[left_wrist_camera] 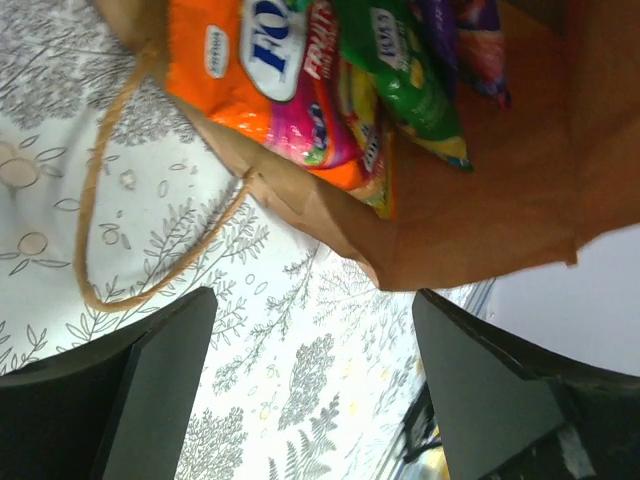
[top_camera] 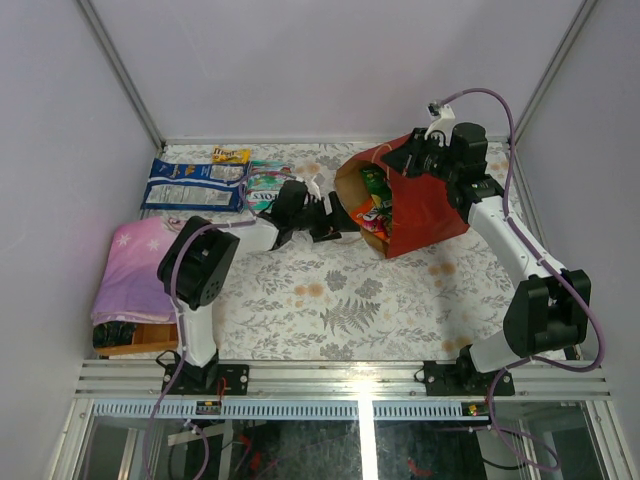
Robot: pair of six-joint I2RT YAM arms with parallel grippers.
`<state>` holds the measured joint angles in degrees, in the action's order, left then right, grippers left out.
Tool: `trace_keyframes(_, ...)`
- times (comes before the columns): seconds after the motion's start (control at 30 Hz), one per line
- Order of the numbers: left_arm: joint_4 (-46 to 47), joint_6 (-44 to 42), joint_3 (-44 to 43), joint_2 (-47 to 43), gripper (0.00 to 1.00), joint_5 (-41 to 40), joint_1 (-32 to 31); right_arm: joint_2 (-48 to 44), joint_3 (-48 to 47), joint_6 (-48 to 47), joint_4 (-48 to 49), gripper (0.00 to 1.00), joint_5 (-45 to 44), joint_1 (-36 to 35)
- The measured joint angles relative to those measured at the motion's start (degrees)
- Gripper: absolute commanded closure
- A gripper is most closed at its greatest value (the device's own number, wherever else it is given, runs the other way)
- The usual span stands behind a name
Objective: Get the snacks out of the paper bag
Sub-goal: Take out the snack from the paper bag.
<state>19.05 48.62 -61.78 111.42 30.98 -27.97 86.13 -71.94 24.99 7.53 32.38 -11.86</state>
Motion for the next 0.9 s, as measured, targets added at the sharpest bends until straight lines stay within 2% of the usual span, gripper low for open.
trace_keyframes(0.13,-4.15,-11.85,-0.85,-2.93,0.11,4.66,-0.63,0.0,0.0,0.0,0.0,1.0,0.02,0.0)
trace_keyframes(0.2,-7.06,-18.16,-1.46,-5.01,0.01,8.24,-1.38,0.0,0.0,0.02,0.0,1.0,0.02,0.0)
trace_keyframes(0.23,-9.07,-21.75,-2.16,-6.03,0.0,10.64,-1.75,0.0,0.0,0.04,-0.02,1.0,0.04,0.0)
trace_keyframes(0.37,-17.09,-37.0,-5.2,-8.7,0.0,20.65,-3.52,0.0,0.0,0.22,0.02,1.0,0.2,0.0)
trace_keyframes(0.47,-19.96,-42.23,-5.38,-9.4,0.04,24.63,-4.33,0.0,0.0,0.46,0.04,1.0,0.24,0.0)
trace_keyframes(0.57,-19.15,-39.85,-7.04,-6.99,0.07,23.82,-4.28,0.0,0.0,0.5,0.04,1.0,0.24,0.0)
trace_keyframes(0.63,-18.36,-35.85,-8.96,-4.26,0.08,19.93,-3.72,0.0,0.0,0.5,0.04,1.0,0.24,0.0)
trace_keyframes(0.73,-15.52,-26.82,-11.61,1.09,0.11,12.63,-2.29,0.0,0.0,0.5,0.04,1.0,0.24,0.0)
trace_keyframes(0.9,-9.68,-12.24,-11.54,8.68,0.15,5.22,-0.17,0.0,0.0,0.52,0.07,1.0,0.24,0.0)
